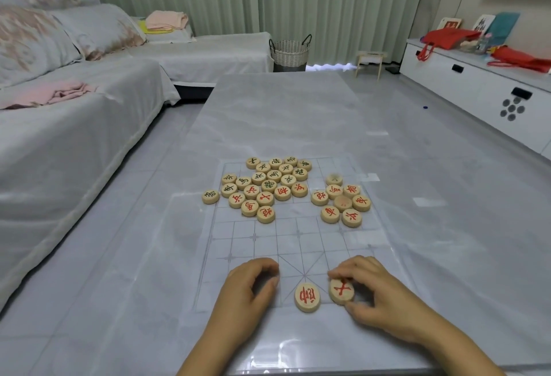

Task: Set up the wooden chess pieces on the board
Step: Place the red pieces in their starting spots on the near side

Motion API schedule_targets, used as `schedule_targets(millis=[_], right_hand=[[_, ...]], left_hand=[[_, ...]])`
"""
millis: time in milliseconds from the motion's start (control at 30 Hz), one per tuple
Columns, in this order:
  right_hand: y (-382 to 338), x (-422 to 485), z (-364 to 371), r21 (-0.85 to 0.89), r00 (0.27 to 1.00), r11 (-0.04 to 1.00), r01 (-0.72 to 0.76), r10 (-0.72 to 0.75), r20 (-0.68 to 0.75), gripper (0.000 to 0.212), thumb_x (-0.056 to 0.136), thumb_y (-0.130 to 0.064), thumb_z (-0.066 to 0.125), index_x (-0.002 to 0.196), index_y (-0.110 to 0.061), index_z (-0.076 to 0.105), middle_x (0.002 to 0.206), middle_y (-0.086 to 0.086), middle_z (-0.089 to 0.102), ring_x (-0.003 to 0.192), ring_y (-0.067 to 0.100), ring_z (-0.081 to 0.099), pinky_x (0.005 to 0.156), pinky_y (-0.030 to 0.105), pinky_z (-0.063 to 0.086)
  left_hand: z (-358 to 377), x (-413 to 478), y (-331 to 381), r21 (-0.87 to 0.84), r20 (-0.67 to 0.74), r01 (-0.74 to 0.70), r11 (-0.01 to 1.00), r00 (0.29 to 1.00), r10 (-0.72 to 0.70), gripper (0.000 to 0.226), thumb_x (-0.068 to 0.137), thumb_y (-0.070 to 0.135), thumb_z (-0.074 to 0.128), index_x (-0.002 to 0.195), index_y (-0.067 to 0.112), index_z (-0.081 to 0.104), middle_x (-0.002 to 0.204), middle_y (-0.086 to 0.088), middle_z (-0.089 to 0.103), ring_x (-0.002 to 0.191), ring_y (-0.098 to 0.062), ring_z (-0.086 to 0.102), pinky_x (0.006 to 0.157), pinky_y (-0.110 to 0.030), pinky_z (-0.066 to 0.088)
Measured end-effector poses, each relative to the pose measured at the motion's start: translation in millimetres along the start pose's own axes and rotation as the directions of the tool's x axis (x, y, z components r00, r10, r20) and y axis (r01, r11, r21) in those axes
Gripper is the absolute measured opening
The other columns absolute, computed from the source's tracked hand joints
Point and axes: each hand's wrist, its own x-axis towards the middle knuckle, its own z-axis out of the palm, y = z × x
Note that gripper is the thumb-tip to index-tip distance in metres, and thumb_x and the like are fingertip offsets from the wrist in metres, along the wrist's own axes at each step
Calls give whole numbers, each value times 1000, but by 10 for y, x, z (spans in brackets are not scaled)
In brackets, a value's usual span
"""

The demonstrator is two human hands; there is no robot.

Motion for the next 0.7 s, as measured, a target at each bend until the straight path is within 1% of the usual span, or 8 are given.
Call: schedule_targets(millis=[100, 234, 334, 434, 500, 567, 634, 701], right_hand=[[8, -26, 7, -15, 1000, 1000, 18, -18, -3, 43, 76, -37, 57, 113, -53, 41, 113, -33, 42, 116, -5, 36, 98, 13, 33], [16, -43, 44, 4, 999, 1000, 8, -8, -44, 44, 75, -39, 66, 111, -51, 45, 114, -32, 45, 116, -6, 36, 96, 12, 34], [28, -22, 60, -27, 995, 998, 50, -52, -89, 38, 70, -49, 56, 107, -52, 47, 117, -34, 43, 116, -5, 38, 95, 13, 35], [34, -2, 67, -58, 993, 996, 69, -74, -92, 37, 66, -54, 48, 103, -55, 45, 122, -41, 31, 117, -7, 34, 94, 11, 34], [59, 15, 74, -63, 993, 996, 71, -76, -95, 35, 65, -55, 49, 100, -59, 46, 123, -41, 31, 117, -8, 34, 93, 10, 33], [77, 32, 73, -69, 992, 995, 76, -82, -100, 35, 65, -56, 50, 99, -63, 46, 124, -40, 32, 118, -8, 35, 92, 9, 33], [93, 50, 70, -84, 993, 994, 67, -75, -88, 34, 63, -58, 49, 97, -61, 46, 126, -42, 26, 120, -9, 32, 92, 8, 32], [98, 59, 67, -73, 993, 995, 70, -76, -91, 33, 62, -59, 50, 94, -65, 45, 126, -44, 24, 121, -10, 31, 93, 6, 30]], left_hand=[[-4, -29, 3, 30, 7, -10, 1000, 1000, 10, 15, 79, 49, 46, 93, 52, 50, 102, 30, 58, 102, 3, 54, 91, -17, 44], [-62, 0, 58, -109, 17, 73, 991, 997, -71, 24, 87, 18, 59, 92, 41, 57, 96, 21, 67, 96, 2, 60, 86, -15, 47], [-156, 225, 149, -116, -54, 100, 988, 993, -107, 17, 88, 16, 58, 94, 32, 59, 96, 16, 64, 91, -1, 59, 77, -6, 46], [-235, 723, 187, 24, -158, 39, 999, 987, -35, 15, 88, 13, 57, 101, 17, 61, 99, 9, 60, 91, -6, 55, 73, -7, 41], [-252, 1115, 114, 128, -171, 57, 990, 985, -35, 21, 86, 13, 57, 107, 12, 61, 108, -1, 61, 100, -17, 55, 83, -26, 46], [-223, 1440, -8, 284, -116, 100, 954, 991, -70, 32, 86, 20, 58, 117, 13, 58, 121, -9, 57, 110, -25, 51, 92, -37, 44], [-187, 1666, -90, 489, -17, 98, 867, 994, -103, 37, 87, 24, 57, 123, 14, 54, 126, -12, 52, 115, -29, 47, 93, -36, 39], [-163, 1820, -76, 548, 62, 89, 832, 987, -146, 37, 87, 23, 56, 123, 13, 55, 127, -14, 47, 114, -30, 48, 92, -35, 41]])
